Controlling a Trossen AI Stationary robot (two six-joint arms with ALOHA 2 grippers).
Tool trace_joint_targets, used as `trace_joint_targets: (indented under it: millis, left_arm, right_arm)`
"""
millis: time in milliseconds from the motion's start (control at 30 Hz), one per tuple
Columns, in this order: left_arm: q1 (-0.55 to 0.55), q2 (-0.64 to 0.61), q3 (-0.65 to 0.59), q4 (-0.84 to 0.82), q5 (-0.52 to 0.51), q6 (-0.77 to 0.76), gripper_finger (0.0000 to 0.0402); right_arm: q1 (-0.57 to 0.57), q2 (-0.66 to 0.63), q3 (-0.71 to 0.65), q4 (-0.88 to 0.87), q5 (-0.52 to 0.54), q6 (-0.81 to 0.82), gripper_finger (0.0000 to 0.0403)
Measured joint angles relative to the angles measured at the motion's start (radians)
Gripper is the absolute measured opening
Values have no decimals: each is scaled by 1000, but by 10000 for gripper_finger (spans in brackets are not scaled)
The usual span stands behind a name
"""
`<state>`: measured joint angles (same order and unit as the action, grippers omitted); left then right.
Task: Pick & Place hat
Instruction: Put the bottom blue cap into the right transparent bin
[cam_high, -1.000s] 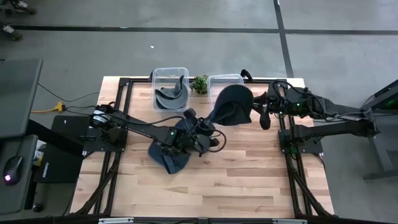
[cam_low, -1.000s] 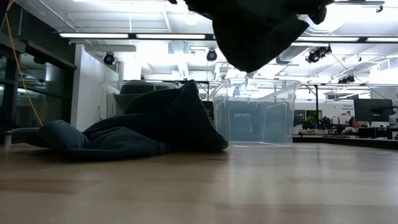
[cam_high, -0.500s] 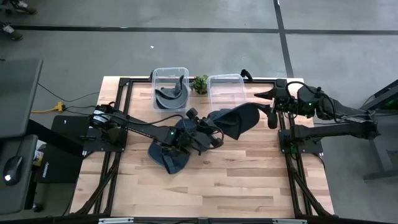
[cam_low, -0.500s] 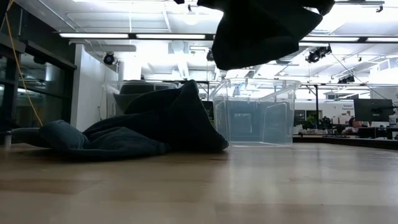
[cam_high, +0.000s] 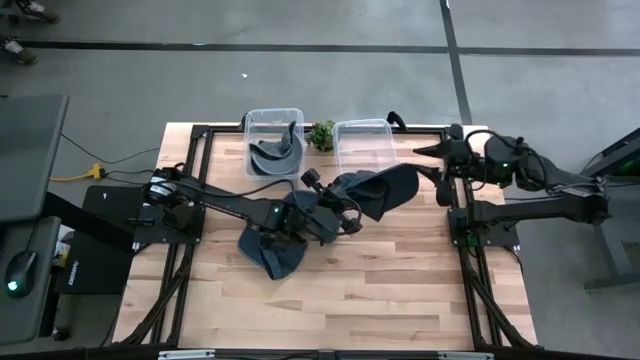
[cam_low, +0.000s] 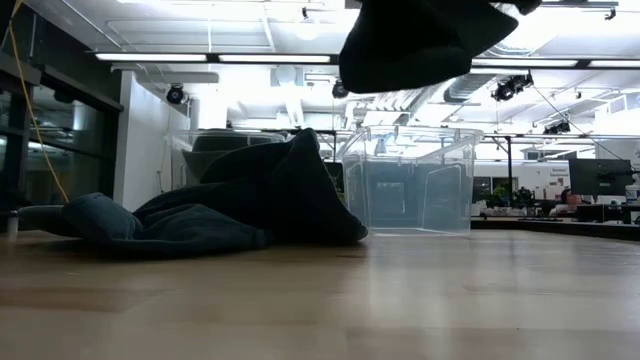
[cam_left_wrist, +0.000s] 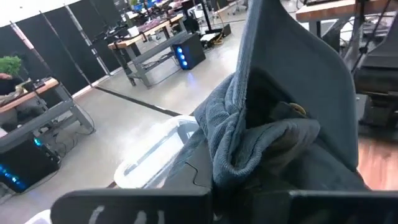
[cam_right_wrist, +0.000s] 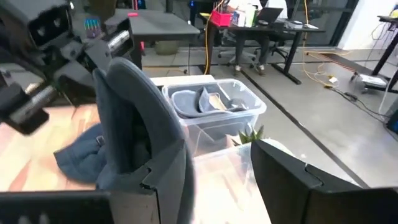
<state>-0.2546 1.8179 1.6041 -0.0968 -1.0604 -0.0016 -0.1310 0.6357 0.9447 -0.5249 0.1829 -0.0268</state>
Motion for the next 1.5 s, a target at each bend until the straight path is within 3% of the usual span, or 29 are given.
trace_joint_targets:
  millis: [133,367,667,867,1200,1500]
  left_arm:
    - [0,0,41,-87,38,-2,0]
    - [0,0,58,-129,83,-2,0]
    - [0,0,58,-161,83,-3,0]
    - [0,0,57,-214,68,-16,0]
    - [0,0,57,-251,33,-31,0]
    - [0,0,57,-257,21,-29,0]
  right_arm:
    - [0,0,72,-88,-32,-57,176]
    - [1,48,151,-214,-246,-236,166]
    - [12,202,154,-190,-243,-238,164]
    - [75,266,169,-203,-120,-262,165]
    - [239,312,277,-280,-102,-110,166]
    - [426,415,277,-307,201,1,167]
